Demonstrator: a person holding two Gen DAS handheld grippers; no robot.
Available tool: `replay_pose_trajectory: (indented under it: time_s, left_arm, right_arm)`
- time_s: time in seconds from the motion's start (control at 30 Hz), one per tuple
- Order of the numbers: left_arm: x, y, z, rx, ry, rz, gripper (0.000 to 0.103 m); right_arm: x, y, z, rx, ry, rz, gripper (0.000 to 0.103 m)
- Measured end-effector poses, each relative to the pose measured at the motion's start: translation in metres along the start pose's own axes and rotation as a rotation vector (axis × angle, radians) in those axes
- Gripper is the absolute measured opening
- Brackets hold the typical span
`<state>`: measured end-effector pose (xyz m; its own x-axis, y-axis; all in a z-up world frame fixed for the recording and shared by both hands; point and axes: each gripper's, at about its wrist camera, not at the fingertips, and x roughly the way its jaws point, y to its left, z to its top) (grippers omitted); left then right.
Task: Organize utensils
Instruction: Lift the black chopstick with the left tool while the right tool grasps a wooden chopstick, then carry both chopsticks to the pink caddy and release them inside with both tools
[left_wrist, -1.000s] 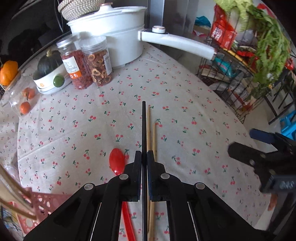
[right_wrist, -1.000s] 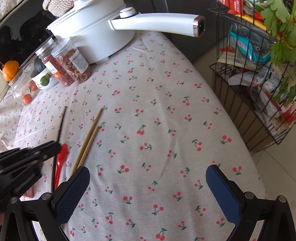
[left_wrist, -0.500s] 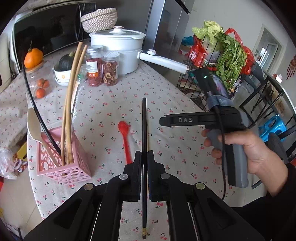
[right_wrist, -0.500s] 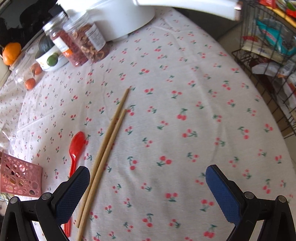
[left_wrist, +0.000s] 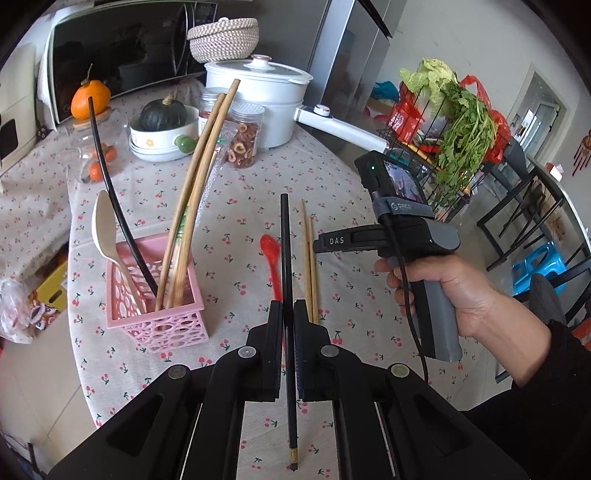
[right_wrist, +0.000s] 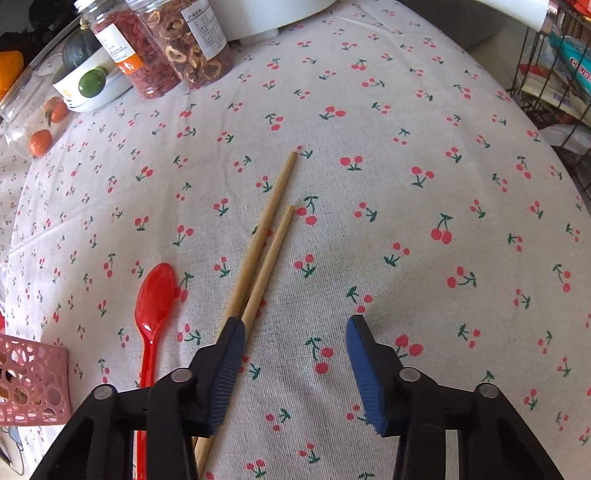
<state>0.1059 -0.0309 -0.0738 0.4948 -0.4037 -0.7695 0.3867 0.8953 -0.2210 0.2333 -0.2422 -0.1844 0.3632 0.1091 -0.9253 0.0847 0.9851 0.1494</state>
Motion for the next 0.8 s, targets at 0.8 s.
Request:
replay_pose_trajectory:
  time_s: [0.8]
  left_arm:
    - [-0.008, 0.005, -0.004, -0.036, -0.016, -0.011, 0.005]
  right_arm:
    - [0.001, 0.009, -0.011, -0.043, 0.032, -0.027, 0.006]
